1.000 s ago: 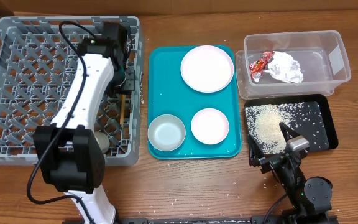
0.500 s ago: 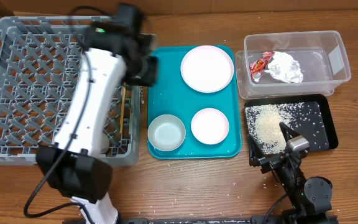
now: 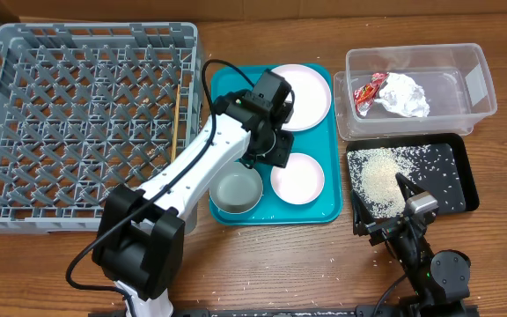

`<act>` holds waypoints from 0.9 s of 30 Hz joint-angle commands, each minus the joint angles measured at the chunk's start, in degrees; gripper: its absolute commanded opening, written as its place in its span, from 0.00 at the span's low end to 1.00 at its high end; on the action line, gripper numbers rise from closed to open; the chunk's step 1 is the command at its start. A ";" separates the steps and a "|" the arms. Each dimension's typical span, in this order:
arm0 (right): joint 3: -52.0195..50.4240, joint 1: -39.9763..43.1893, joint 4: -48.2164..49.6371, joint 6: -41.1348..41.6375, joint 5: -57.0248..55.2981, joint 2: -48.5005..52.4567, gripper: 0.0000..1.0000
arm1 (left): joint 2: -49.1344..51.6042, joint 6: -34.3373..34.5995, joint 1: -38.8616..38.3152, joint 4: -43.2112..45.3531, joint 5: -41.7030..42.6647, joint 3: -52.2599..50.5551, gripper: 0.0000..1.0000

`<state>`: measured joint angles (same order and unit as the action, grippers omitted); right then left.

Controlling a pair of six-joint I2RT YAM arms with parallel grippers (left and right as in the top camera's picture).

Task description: Sort waste into correct bins and load items into the dishwasher

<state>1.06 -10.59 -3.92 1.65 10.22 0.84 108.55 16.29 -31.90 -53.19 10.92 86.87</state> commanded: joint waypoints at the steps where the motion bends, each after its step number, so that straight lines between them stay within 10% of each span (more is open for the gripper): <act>1: -0.61 -0.33 0.42 0.02 -0.31 -0.68 1.00 | -0.17 2.19 -0.07 2.71 -1.33 -3.85 0.44; 20: -0.61 -0.33 0.39 0.02 -0.31 -0.68 1.00 | 3.04 4.81 -2.27 14.40 -0.72 -11.78 0.37; 27: -0.61 -0.33 0.42 0.04 -0.31 -0.68 1.00 | 4.81 5.16 -1.77 12.70 -0.35 -10.45 0.04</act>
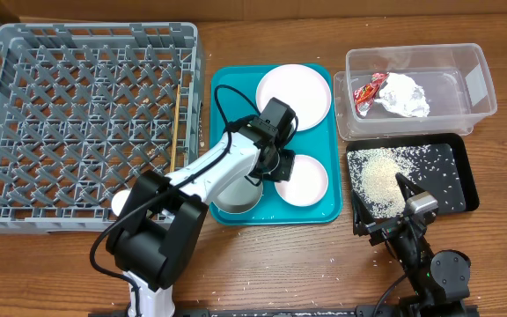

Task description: Sort waste into correct bins and load items into the dishwasher

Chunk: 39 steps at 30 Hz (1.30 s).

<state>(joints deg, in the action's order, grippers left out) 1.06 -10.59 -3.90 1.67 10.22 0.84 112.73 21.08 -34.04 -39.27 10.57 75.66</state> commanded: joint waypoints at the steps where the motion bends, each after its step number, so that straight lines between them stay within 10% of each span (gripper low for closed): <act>1: -0.61 -0.33 0.37 0.00 -0.28 -0.68 1.00 | 0.35 0.37 0.76 -2.86 -0.02 2.14 0.04; 7: -0.61 -0.33 0.37 0.00 -0.31 -0.68 1.00 | -3.65 -1.40 5.38 -23.71 -7.43 20.68 0.04; 19: -0.61 -0.33 0.37 0.00 -0.31 -0.68 1.00 | -9.29 12.09 13.35 -56.37 -64.46 34.03 0.04; 28: -0.61 -0.33 0.37 0.02 -0.31 -0.68 1.00 | -7.85 19.41 22.73 -50.86 -77.20 24.48 0.04; 39: -0.61 -0.33 0.37 0.00 -0.28 -0.68 1.00 | -3.28 3.15 25.94 -29.53 -78.29 16.57 0.04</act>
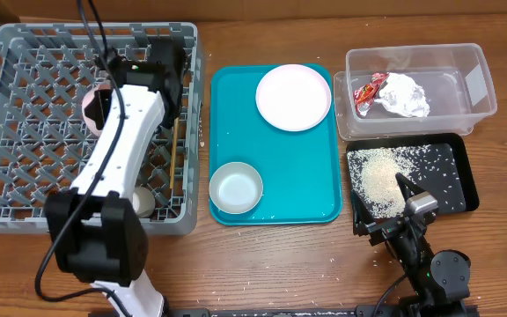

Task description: Sort waste into correct bins and load items into the dishwasher

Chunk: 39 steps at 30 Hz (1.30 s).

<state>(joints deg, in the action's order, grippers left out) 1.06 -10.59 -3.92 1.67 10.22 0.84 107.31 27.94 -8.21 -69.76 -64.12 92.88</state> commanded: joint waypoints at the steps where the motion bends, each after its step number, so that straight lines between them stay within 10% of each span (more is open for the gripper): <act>1: -0.61 -0.33 0.39 0.00 -0.31 -0.68 1.00 | 2.73 -3.74 0.17 1.20 -3.93 -0.66 0.05; 39: -0.61 -0.33 0.39 0.00 -0.28 -0.68 1.00 | 9.90 -5.66 -11.08 -4.76 -9.46 1.31 0.04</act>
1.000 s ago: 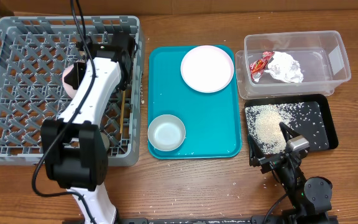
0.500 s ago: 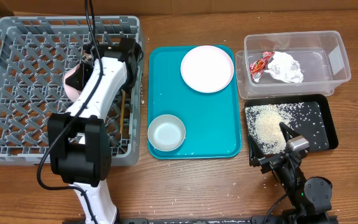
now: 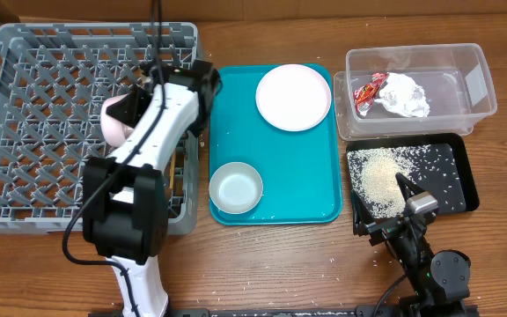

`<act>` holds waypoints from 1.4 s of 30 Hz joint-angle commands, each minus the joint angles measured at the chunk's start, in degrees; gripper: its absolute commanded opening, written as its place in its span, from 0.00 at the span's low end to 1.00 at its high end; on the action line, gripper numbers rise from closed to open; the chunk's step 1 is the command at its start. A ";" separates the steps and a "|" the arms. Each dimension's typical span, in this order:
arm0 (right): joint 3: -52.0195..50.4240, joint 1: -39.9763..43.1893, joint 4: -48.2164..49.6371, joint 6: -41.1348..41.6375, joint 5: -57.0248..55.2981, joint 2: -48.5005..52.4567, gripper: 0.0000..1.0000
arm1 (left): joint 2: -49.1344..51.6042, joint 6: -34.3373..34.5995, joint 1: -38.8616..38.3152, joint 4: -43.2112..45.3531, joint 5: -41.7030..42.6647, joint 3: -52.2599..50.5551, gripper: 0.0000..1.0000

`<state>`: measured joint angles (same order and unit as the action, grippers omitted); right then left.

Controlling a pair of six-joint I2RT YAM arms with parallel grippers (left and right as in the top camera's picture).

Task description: Sort waste into correct bins and load items into the dishwasher

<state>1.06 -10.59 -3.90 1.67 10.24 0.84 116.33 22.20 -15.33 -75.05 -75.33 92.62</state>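
Note:
My left gripper [image 3: 203, 88] hangs over the right rim of the grey dish rack [image 3: 51, 106], next to the teal tray [image 3: 315, 176]. It looks open and holds nothing. A small pinkish plate [image 3: 115, 119] stands on edge in the rack, left of my left arm. On the tray lie a large white plate [image 3: 293, 97] and a metal bowl [image 3: 236, 187]. My right gripper [image 3: 402, 183] rests at the front right with its fingers together, pointing at the black tray [image 3: 458, 189] of spilled rice [image 3: 377, 176].
A clear bin [image 3: 484, 84] at the back right holds crumpled white waste [image 3: 405, 92] and a red wrapper [image 3: 368, 88]. A wooden chopstick [image 3: 179, 110] lies in the rack near its right wall. Rice grains are scattered on the table by the right arm's base.
My left gripper has moved right, from over the rack's back right cells to its right rim beside the tray. The small plate still stands in the rack, now a little further right.
First my left gripper was low over the tray, between the large plate and the small plate. Then it was down at the small plate beside the bowl. Later the small plate stood in the rack and was gone from the tray. Now the gripper is back near the tray.

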 commanded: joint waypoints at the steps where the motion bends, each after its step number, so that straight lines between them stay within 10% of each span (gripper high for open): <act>1: -0.61 -0.33 0.37 0.02 -0.31 -0.68 1.00 | 0.87 0.09 -4.55 0.55 2.64 1.57 0.06; 9: -0.61 -0.33 0.37 0.02 -0.33 -0.68 1.00 | 0.87 0.70 -5.75 -0.17 13.79 1.62 0.25; 20: -0.61 -0.33 0.37 0.00 -0.33 -0.68 1.00 | -3.82 -2.84 -5.70 -8.26 52.15 18.27 0.25; 22: -0.61 -0.33 0.37 0.00 -0.33 -0.68 1.00 | -5.60 -7.21 -5.70 -7.96 64.85 21.38 0.49; 24: -0.61 -0.33 0.37 0.00 -0.31 -0.68 1.00 | -7.19 -8.94 -5.70 -6.62 79.14 23.28 1.00; 28: -0.61 -0.33 0.37 0.00 -0.33 -0.68 1.00 | -7.96 -13.33 -5.70 -8.09 90.03 23.17 0.93; 31: -0.61 -0.33 0.37 0.00 -0.33 -0.68 1.00 | -7.91 -5.01 -6.32 -10.78 86.01 17.53 0.79; 42: -0.61 -0.33 0.39 0.00 -0.33 -0.68 1.00 | -7.89 6.93 -8.98 3.50 69.59 -7.85 0.76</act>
<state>1.06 -10.59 -3.90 1.67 10.22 0.84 108.33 24.84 -24.05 -74.89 -0.03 89.25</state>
